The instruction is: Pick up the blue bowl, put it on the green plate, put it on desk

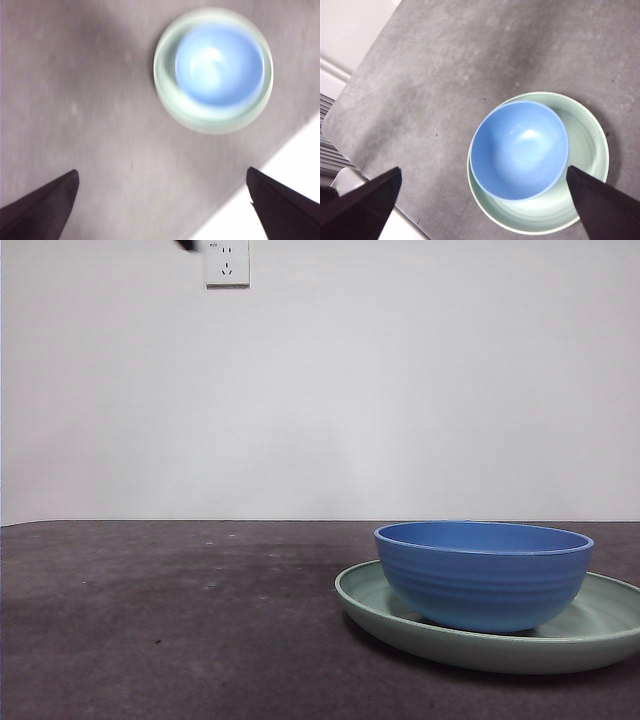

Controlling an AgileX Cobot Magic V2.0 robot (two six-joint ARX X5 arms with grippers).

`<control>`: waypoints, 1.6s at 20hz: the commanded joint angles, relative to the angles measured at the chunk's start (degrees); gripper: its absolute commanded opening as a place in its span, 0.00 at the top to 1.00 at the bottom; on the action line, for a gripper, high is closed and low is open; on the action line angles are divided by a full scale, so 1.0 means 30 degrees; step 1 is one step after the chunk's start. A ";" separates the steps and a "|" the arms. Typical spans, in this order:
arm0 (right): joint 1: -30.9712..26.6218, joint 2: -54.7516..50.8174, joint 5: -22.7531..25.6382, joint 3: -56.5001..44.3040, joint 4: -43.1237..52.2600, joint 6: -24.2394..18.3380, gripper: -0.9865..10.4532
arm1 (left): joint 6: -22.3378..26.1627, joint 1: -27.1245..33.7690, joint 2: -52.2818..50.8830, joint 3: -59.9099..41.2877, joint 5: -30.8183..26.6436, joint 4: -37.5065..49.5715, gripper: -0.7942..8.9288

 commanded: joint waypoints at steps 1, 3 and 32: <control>-0.0007 0.0080 -0.0044 0.0357 -0.0131 -0.0240 0.42 | 0.0342 -0.0131 -0.3308 -0.3191 -0.0058 0.2827 0.20; -0.0007 0.0080 -0.0051 0.0357 -0.0372 -0.0262 0.42 | 0.0255 -0.0131 -0.6244 -0.5938 -0.0058 0.4867 0.20; 0.0991 0.7803 0.6980 0.0357 -0.1603 -0.0627 0.43 | -0.1625 -0.0131 -1.8185 -1.8440 -0.0058 1.1023 0.20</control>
